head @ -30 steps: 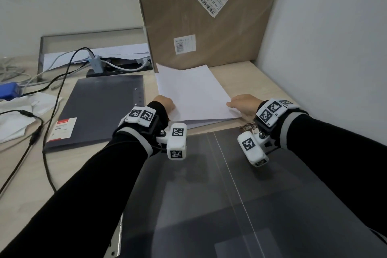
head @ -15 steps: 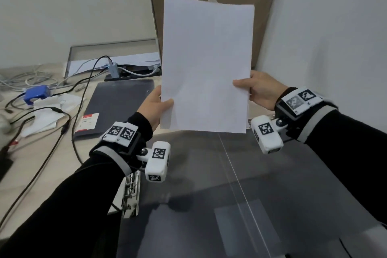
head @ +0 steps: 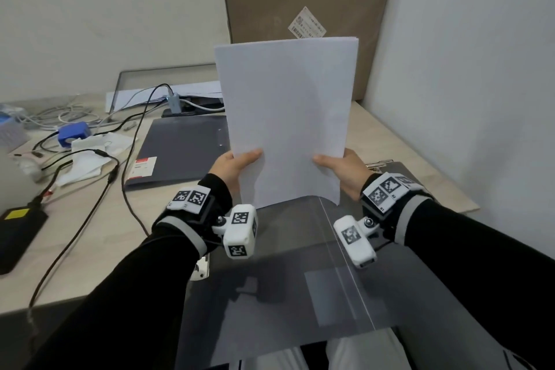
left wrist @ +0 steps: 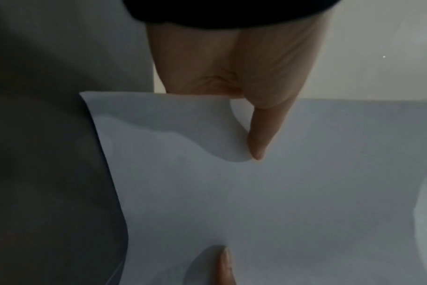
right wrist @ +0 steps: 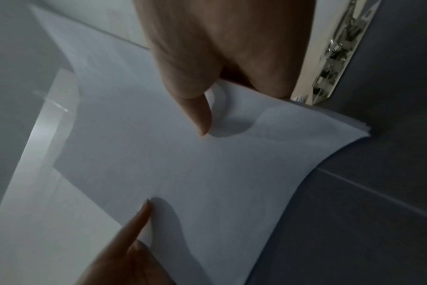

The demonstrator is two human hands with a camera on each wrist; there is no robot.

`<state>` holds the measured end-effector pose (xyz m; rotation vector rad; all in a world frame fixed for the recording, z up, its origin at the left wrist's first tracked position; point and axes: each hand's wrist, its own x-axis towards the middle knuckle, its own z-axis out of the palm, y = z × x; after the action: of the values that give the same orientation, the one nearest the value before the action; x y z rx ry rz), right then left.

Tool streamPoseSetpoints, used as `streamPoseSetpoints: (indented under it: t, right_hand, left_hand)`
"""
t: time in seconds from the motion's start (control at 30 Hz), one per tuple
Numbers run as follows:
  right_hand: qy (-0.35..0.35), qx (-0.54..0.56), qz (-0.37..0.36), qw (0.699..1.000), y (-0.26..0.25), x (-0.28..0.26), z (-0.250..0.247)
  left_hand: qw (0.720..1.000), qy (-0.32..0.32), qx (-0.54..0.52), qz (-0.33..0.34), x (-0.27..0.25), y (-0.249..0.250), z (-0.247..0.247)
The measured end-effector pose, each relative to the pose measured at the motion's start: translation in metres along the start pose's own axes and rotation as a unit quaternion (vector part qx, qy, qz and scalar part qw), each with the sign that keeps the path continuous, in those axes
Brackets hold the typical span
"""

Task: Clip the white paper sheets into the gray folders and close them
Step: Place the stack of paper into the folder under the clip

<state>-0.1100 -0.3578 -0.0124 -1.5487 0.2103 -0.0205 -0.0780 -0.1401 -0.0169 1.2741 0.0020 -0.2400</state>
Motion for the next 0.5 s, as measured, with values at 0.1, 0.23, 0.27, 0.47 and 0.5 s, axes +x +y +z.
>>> streamPoseSetpoints:
  t: [0.1, 0.23, 0.27, 0.47, 0.5]
  right_hand:
    - [0.016, -0.054, -0.004, 0.998, 0.008, -0.005, 0.003]
    - [0.05, -0.164, -0.037, 0.984, 0.003, -0.015, 0.008]
    - [0.053, -0.183, -0.053, 0.98, -0.001, -0.016, 0.007]
    - [0.069, -0.308, -0.019, 0.949, -0.027, -0.018, -0.014]
    - [0.063, -0.334, 0.002, 0.941, -0.027, -0.021, -0.018]
  left_hand:
    - [0.999, 0.016, 0.025, -0.013, -0.003, -0.004, 0.001]
    - [0.997, 0.041, 0.062, -0.026, -0.006, -0.005, 0.003]
    - [0.996, 0.036, 0.075, -0.029, -0.007, -0.003, 0.004]
    - [0.968, 0.076, 0.24, -0.022, -0.013, 0.007, -0.015]
    - [0.956, 0.092, 0.278, -0.022, -0.014, 0.007, -0.021]
